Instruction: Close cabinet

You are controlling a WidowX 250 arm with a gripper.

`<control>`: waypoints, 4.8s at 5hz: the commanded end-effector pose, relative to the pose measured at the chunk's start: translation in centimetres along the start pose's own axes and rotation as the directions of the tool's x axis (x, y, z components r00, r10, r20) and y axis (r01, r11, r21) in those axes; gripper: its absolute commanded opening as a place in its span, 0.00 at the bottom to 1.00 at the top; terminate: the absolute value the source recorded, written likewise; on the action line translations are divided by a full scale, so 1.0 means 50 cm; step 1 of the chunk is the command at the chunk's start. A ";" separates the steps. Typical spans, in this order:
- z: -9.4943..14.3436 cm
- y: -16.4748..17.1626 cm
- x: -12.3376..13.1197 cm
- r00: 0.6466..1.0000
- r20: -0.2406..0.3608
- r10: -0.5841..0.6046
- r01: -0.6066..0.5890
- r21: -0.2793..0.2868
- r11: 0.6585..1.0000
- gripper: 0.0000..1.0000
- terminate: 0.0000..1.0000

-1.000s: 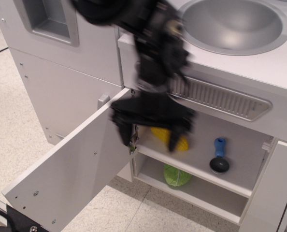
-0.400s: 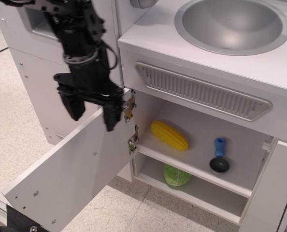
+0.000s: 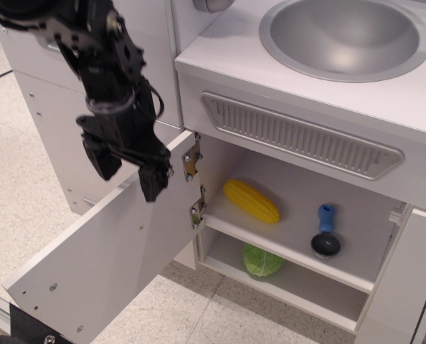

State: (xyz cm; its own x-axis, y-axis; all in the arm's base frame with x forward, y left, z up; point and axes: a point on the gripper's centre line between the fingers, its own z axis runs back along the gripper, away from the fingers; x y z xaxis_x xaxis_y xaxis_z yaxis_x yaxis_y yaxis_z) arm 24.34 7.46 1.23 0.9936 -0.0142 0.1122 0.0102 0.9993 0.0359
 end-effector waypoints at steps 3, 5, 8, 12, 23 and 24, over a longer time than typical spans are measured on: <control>-0.013 -0.192 0.007 0.995 0.002 0.100 -0.099 -0.088 0.991 1.00 0.00; 0.041 -0.303 0.074 0.965 0.046 0.258 -0.249 -0.154 0.956 1.00 0.00; 0.053 -0.273 0.005 0.988 0.034 0.150 -0.145 -0.119 0.982 1.00 0.00; -0.075 -0.195 -0.064 0.998 -0.053 0.033 -0.036 -0.073 0.997 1.00 0.00; -0.120 -0.288 0.095 0.944 0.086 0.318 -0.309 -0.107 0.945 1.00 0.00; -0.120 -0.288 0.095 0.944 0.086 0.318 -0.309 -0.107 0.945 1.00 0.00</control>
State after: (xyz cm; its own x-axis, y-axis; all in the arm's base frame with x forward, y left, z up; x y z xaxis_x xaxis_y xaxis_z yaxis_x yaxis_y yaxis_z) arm 27.67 -7.08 -6.79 0.9401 0.3032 0.1558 -0.2940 0.9525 -0.0800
